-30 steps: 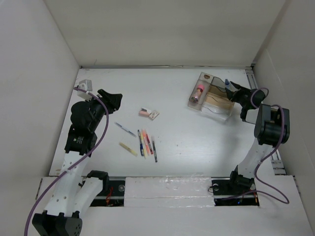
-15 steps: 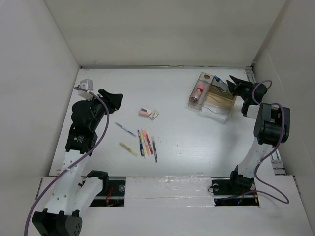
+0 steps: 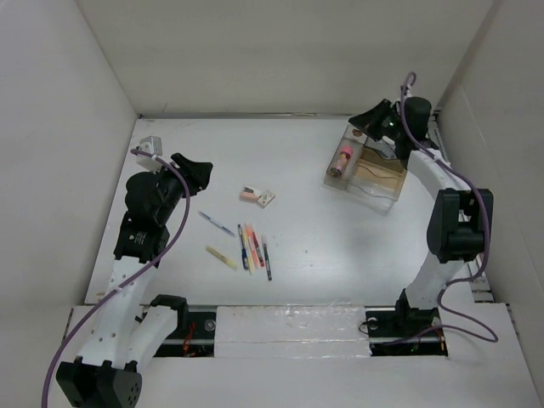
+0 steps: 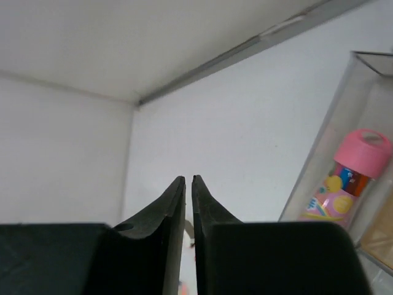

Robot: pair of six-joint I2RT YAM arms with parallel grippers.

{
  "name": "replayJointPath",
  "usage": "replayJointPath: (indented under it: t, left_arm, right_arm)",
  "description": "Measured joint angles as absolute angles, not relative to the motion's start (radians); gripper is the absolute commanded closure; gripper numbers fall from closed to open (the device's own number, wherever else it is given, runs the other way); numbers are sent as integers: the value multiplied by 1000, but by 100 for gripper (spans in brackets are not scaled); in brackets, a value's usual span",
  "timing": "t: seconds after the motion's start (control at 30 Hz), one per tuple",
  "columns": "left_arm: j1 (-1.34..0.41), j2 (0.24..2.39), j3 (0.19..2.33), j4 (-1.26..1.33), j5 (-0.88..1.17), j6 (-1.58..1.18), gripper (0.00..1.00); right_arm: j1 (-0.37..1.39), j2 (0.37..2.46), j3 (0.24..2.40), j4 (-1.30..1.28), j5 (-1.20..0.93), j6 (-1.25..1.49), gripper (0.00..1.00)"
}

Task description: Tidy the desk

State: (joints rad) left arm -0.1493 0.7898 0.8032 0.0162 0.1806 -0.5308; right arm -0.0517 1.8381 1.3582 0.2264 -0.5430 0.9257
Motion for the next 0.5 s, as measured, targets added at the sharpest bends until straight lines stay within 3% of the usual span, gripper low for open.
replayJointPath:
  t: [0.03,0.13,0.27,0.37,0.5]
  left_arm:
    - [-149,794,803,16,181,-531,56]
    - [-149,799,803,15,180,-530,56]
    - [-149,798,803,13,178,-530,56]
    - [-149,797,803,9,175,-529,56]
    - [-149,797,803,9,175,-529,57]
  right_arm:
    - [-16,1819,1386,182,-536,842,80]
    - [112,1789,1486,64,-497,625,53]
    - [302,1807,1558,-34,-420,421,32]
    - [420,1858,1588,-121,-308,276,24]
    - [606,1987,1614,-212,-170,162,22]
